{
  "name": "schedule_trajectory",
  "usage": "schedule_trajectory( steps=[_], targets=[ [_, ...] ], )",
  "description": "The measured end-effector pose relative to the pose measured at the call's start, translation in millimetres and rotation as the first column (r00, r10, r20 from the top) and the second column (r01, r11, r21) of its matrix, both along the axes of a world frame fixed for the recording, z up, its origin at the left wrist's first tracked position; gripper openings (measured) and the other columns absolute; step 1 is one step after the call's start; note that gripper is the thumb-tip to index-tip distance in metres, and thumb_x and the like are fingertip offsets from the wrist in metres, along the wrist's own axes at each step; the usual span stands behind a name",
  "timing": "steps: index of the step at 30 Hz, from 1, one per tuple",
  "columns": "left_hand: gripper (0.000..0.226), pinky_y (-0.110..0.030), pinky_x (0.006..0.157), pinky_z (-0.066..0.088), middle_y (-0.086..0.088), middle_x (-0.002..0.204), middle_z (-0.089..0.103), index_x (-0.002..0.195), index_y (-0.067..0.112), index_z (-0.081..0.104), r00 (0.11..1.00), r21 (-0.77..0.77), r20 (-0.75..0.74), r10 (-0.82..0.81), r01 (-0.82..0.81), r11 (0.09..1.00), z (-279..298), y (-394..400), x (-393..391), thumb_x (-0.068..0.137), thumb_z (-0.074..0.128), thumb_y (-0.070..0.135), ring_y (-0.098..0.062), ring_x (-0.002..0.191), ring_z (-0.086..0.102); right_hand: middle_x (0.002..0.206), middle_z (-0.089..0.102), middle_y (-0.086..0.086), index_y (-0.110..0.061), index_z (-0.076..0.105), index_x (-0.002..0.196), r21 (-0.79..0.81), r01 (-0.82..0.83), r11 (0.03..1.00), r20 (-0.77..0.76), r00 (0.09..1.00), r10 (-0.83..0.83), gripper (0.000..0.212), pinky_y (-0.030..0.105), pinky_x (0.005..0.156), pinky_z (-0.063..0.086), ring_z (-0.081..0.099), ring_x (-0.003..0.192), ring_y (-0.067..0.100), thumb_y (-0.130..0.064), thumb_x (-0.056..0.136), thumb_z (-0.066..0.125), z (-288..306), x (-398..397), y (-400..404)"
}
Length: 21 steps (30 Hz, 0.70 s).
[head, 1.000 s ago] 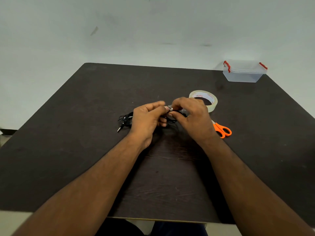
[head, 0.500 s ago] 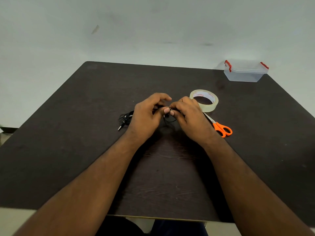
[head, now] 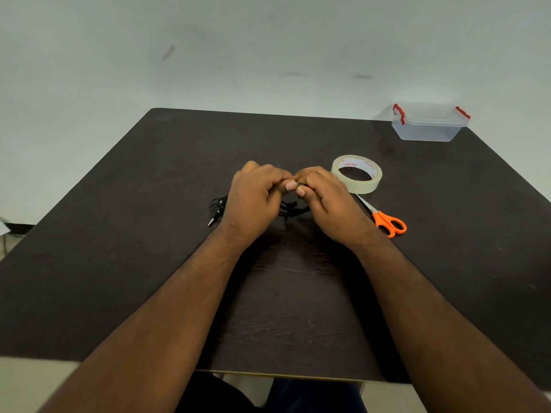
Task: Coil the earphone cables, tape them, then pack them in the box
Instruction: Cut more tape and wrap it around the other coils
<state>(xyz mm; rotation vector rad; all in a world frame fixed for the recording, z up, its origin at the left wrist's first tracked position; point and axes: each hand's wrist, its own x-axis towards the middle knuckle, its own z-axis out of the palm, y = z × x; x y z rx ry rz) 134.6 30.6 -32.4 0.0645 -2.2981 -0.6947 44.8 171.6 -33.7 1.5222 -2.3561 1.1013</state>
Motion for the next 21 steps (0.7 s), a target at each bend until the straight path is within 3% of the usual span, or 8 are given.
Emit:
schedule_trajectory(
  steps=[3, 6, 9, 12, 14, 16, 18, 21],
  targets=[
    [0.015, -0.054, 0.081, 0.043, 0.015, 0.080, 0.065, 0.085, 0.022, 0.074, 0.999, 0.155, -0.029, 0.037, -0.032, 0.987, 0, 2, 1, 0.089, 0.062, 0.030, -0.020, 0.089, 0.055, 0.096, 0.064, 0.008, -0.009, 0.063, 0.090, -0.115, -0.023, 0.993, 0.174, 0.984, 0.043, 0.015, 0.030, 0.080, 0.046, 0.057, 0.090, 0.015, -0.018, 0.096, 0.052, 3, 2, -1],
    [0.015, -0.056, 0.087, 0.042, 0.019, 0.083, 0.065, 0.083, 0.023, 0.073, 0.999, 0.245, 0.001, 0.032, -0.031, 0.969, 1, 9, 7, 0.088, 0.061, 0.031, -0.019, 0.096, 0.056, 0.089, 0.067, 0.012, -0.008, 0.063, 0.084, -0.145, -0.001, 0.990, 0.397, 0.916, 0.059, 0.017, 0.034, 0.077, 0.048, 0.061, 0.083, 0.017, -0.017, 0.096, 0.056, 5, 8, 2],
    [0.013, -0.048, 0.086, 0.047, 0.013, 0.080, 0.068, 0.081, 0.016, 0.074, 0.999, 0.322, 0.043, -0.005, -0.009, 0.947, 11, 14, 12, 0.090, 0.064, 0.018, -0.015, 0.089, 0.062, 0.078, 0.068, 0.009, -0.002, 0.062, 0.081, -0.199, 0.003, 0.980, 0.393, 0.916, 0.077, 0.020, 0.043, 0.076, 0.052, 0.064, 0.079, 0.030, -0.012, 0.097, 0.054, 11, 14, 3],
    [0.019, -0.025, 0.067, 0.050, 0.011, 0.064, 0.067, 0.073, 0.014, 0.072, 0.991, 0.588, 0.049, -0.126, 0.073, 0.805, 32, 15, 18, 0.091, 0.064, 0.013, -0.002, 0.066, 0.061, 0.071, 0.066, 0.009, -0.004, 0.061, 0.077, -0.321, 0.000, 0.947, 0.465, 0.871, 0.157, 0.023, 0.044, 0.069, 0.053, 0.062, 0.069, 0.026, -0.011, 0.097, 0.054, 22, 22, 4],
    [0.022, -0.025, 0.063, 0.052, -0.004, 0.063, 0.069, 0.072, 0.006, 0.073, 0.984, 0.683, 0.048, -0.172, 0.093, 0.724, 44, 13, 19, 0.090, 0.066, 0.015, -0.010, 0.062, 0.062, 0.074, 0.070, 0.010, -0.006, 0.064, 0.075, -0.385, 0.005, 0.923, 0.606, 0.756, 0.249, 0.025, 0.036, 0.059, 0.055, 0.066, 0.068, 0.021, -0.017, 0.096, 0.056, 32, 23, 4],
    [0.023, -0.027, 0.062, 0.055, -0.015, 0.065, 0.070, 0.072, 0.000, 0.073, 0.982, 0.723, 0.062, -0.178, 0.079, 0.687, 49, 9, 17, 0.088, 0.068, 0.016, -0.018, 0.060, 0.064, 0.078, 0.072, 0.011, -0.007, 0.067, 0.075, -0.350, 0.012, 0.937, 0.752, 0.600, 0.273, 0.027, 0.032, 0.052, 0.055, 0.070, 0.068, 0.021, -0.024, 0.094, 0.058, 41, 20, 2],
    [0.023, -0.031, 0.066, 0.055, -0.018, 0.068, 0.071, 0.070, 0.001, 0.074, 0.981, 0.698, 0.145, -0.127, -0.010, 0.716, 43, 4, 11, 0.086, 0.070, 0.016, -0.019, 0.060, 0.064, 0.077, 0.070, 0.012, -0.006, 0.066, 0.075, -0.224, 0.042, 0.974, 0.836, 0.521, 0.170, 0.027, 0.033, 0.051, 0.057, 0.069, 0.068, 0.022, -0.023, 0.095, 0.059, 38, 15, -4],
    [0.018, -0.035, 0.074, 0.054, -0.015, 0.082, 0.074, 0.079, 0.010, 0.077, 0.886, 0.392, 0.461, 0.046, -0.250, 0.885, 20, -3, -2, 0.084, 0.071, 0.025, -0.018, 0.072, 0.065, 0.075, 0.063, 0.012, -0.001, 0.066, 0.079, 0.100, 0.186, 0.977, 0.733, 0.650, -0.199, 0.023, 0.038, 0.057, 0.059, 0.062, 0.060, 0.024, -0.020, 0.093, 0.061, 18, 14, -16]
  ],
)
